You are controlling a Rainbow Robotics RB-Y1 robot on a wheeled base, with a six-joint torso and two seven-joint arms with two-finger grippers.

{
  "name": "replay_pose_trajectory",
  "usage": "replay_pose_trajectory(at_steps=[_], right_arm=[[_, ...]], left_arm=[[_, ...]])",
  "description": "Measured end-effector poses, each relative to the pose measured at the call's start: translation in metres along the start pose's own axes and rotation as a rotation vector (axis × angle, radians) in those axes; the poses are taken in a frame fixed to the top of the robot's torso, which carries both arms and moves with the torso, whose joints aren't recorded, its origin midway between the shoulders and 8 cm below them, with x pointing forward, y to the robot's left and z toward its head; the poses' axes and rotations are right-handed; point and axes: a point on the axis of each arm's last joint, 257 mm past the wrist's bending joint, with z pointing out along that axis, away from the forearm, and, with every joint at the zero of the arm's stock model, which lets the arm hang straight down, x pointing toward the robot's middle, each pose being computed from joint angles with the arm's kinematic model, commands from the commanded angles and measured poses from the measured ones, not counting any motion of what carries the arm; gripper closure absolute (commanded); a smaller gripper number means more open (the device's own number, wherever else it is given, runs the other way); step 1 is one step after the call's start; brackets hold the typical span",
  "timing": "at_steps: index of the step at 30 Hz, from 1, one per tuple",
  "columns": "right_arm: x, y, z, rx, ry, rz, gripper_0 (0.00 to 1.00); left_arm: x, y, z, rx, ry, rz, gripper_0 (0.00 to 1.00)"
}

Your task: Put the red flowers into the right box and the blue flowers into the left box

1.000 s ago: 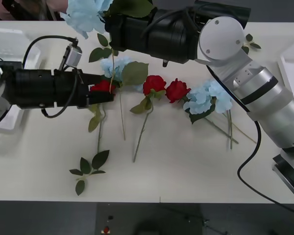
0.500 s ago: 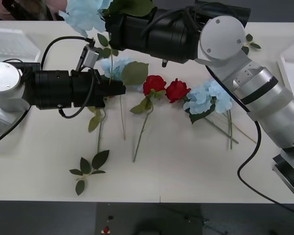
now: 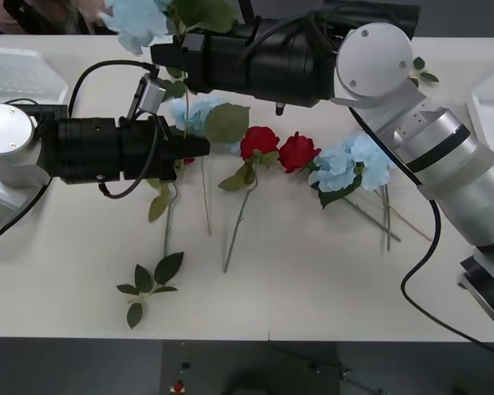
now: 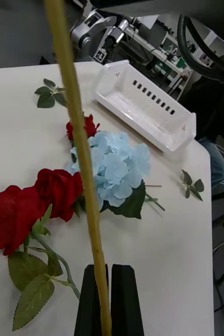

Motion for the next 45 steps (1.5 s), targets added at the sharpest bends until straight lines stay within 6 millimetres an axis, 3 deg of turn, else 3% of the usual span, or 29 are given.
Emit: replay_pose_trajectory(at_steps=[5,7,10,12,15,21,26,30,33,35,40,41,45], right_arm=[[0.012,0.0,-0.007,-0.015,0.076,0.013,0.21],[0.028,-0.001,-0.017,-0.021,0.163,0.045,0.21],[0.064,-0.018,-0.05,0.036,0.356,0.177,0.21],[0.087,-0.035,-0.085,0.116,0.504,0.277,0.21],[0.112,-0.055,-0.154,0.231,0.722,0.36,0.21],[0.102,-0.103,-0.282,0.55,0.899,0.493,0.21],[0.089,-0.139,-0.361,0.81,0.95,0.51,0.21],[0.101,-0.166,-0.404,0.963,0.987,0.563,0.21],[0.12,-0.19,-0.425,1.055,0.991,0.594,0.21],[0.132,-0.209,-0.432,1.111,0.988,0.571,0.21],[0.16,-0.239,-0.434,1.16,0.988,0.495,0.22],[0.164,-0.243,-0.432,1.162,0.982,0.489,0.21],[0.183,-0.257,-0.422,1.178,0.962,0.496,0.21]], left_arm=[[-0.003,0.013,-0.011,-0.041,0.001,0.007,1.0],[-0.002,0.03,-0.031,-0.092,0.026,0.024,1.0],[-0.001,0.064,-0.084,-0.194,0.092,0.043,1.0],[0.002,0.094,-0.132,-0.287,0.145,0.038,1.0],[0.011,0.138,-0.208,-0.452,0.253,0.053,1.0],[0.041,0.197,-0.334,-0.712,0.46,0.097,1.0],[0.071,0.225,-0.399,-0.857,0.633,0.162,1.0],[0.076,0.243,-0.436,-0.959,0.73,0.25,1.0],[0.084,0.257,-0.46,-1.034,0.779,0.308,1.0],[0.099,0.26,-0.472,-1.058,0.811,0.31,1.0],[0.136,0.257,-0.501,-1.085,0.884,0.255,1.0],[0.138,0.257,-0.507,-1.094,0.887,0.245,0.96],[0.139,0.258,-0.519,-1.123,0.877,0.219,0.61]])
